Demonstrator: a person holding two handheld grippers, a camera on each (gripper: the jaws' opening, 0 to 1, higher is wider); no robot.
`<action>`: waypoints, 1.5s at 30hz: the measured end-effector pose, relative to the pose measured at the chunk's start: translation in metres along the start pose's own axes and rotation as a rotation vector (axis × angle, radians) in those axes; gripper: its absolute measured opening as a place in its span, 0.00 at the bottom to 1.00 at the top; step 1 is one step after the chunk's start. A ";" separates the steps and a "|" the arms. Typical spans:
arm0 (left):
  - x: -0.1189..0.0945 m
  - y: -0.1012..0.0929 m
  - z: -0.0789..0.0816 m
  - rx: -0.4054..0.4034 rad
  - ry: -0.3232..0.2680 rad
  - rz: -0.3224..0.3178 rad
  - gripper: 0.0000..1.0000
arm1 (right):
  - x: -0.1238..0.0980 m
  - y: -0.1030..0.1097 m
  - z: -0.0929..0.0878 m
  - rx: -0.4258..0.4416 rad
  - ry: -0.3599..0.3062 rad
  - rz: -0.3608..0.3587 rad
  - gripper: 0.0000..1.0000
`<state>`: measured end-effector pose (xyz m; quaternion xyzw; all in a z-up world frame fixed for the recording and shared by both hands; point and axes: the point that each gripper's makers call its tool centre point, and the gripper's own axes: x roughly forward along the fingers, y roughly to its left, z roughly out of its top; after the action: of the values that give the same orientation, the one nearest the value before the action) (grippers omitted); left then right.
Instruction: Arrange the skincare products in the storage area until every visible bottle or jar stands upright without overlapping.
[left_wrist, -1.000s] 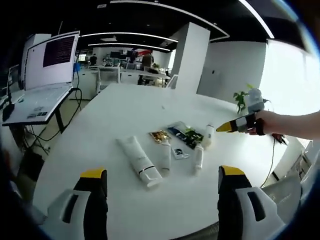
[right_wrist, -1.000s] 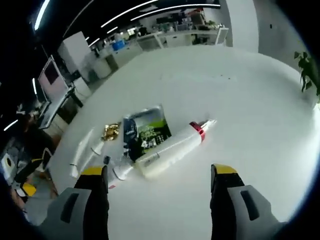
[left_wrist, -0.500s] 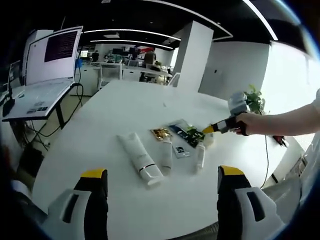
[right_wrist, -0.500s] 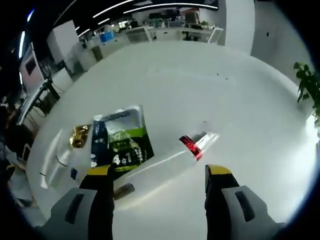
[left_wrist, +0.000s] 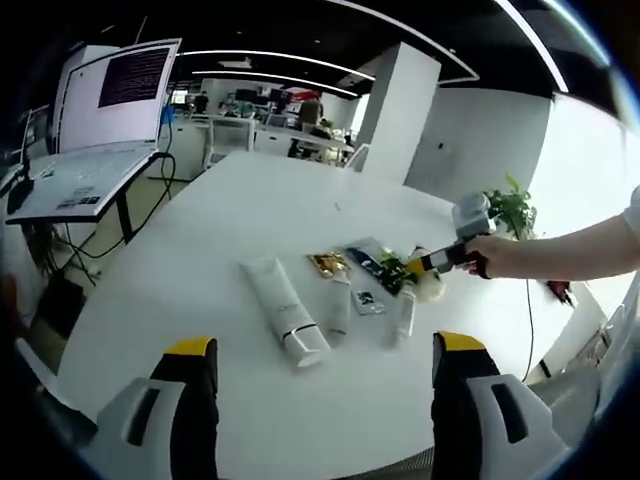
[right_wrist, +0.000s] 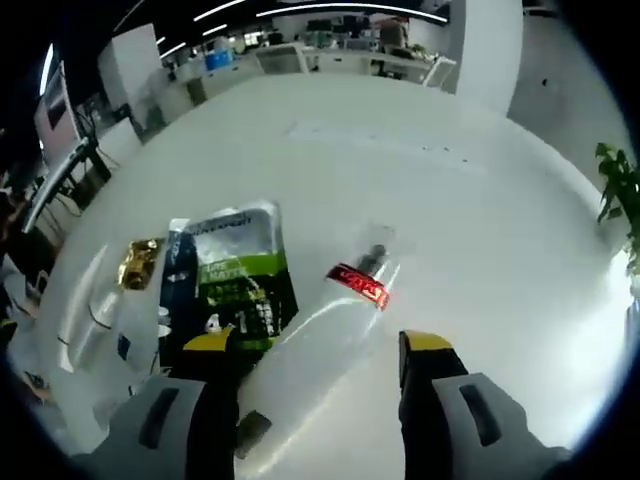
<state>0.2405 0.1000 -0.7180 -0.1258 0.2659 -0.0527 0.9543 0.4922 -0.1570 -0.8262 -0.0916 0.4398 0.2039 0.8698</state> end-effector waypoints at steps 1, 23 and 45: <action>0.001 0.000 -0.001 -0.001 0.002 -0.001 0.81 | 0.002 0.000 0.001 -0.022 0.005 0.006 0.59; 0.004 -0.002 -0.003 0.007 0.002 -0.021 0.77 | -0.044 0.003 -0.054 -0.415 0.027 0.146 0.31; 0.008 -0.045 -0.007 -0.061 0.017 -0.181 0.67 | -0.080 0.030 -0.123 -0.682 0.278 0.266 0.28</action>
<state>0.2421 0.0539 -0.7157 -0.1780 0.2632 -0.1318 0.9390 0.3468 -0.1935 -0.8346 -0.3444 0.4684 0.4350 0.6876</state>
